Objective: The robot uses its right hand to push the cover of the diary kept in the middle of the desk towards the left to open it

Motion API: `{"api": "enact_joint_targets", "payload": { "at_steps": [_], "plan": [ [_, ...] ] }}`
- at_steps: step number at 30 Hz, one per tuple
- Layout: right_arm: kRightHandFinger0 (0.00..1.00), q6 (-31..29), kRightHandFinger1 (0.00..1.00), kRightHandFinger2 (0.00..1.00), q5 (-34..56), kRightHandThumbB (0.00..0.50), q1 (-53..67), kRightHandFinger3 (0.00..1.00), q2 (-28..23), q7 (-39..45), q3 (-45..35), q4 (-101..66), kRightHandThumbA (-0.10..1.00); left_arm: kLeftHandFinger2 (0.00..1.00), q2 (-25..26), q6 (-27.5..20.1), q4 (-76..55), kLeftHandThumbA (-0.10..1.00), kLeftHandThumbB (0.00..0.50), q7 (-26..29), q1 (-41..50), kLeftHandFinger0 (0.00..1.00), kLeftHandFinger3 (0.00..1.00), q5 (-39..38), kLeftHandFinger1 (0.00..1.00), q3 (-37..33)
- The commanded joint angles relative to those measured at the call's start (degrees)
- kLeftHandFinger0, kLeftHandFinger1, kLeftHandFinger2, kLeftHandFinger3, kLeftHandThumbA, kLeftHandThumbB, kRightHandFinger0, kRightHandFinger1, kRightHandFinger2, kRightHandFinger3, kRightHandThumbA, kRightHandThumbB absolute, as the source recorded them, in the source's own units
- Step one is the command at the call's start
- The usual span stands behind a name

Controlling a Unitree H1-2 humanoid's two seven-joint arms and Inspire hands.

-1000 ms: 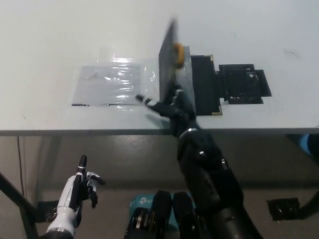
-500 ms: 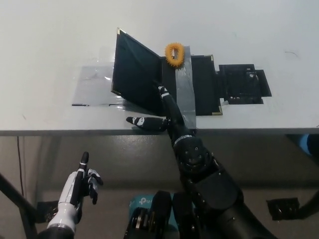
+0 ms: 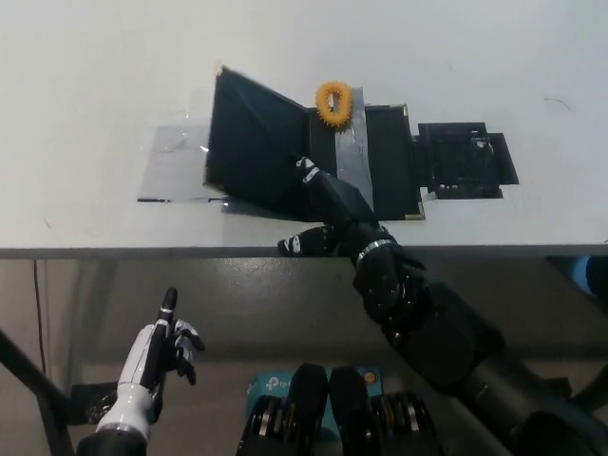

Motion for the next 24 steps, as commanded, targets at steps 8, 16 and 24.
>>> {"api": "enact_joint_targets", "payload": {
  "at_steps": [8,16,24],
  "plan": [
    [0.48,4.1,0.69,0.81,-10.4,0.368,-1.0,1.00,-2.2,12.2,7.1,-5.8,1.00,0.04,0.7,0.6,-0.3,1.00,0.273,-0.5,-1.2,0.24,0.24,0.4,0.12,-0.1],
    [0.79,5.6,0.91,0.97,-6.3,0.300,-1.4,1.00,-6.6,19.1,-0.8,-19.3,1.00,0.07,1.1,-1.2,-0.2,1.00,0.303,-0.5,0.5,0.15,0.25,-0.7,0.12,1.2],
    [1.00,19.7,1.00,1.00,10.5,0.285,2.6,1.00,-8.8,30.1,-23.3,-39.3,1.00,0.03,1.0,-1.2,0.4,1.00,0.307,-0.2,1.4,0.23,0.21,-1.2,0.13,2.3]
  ]
}}
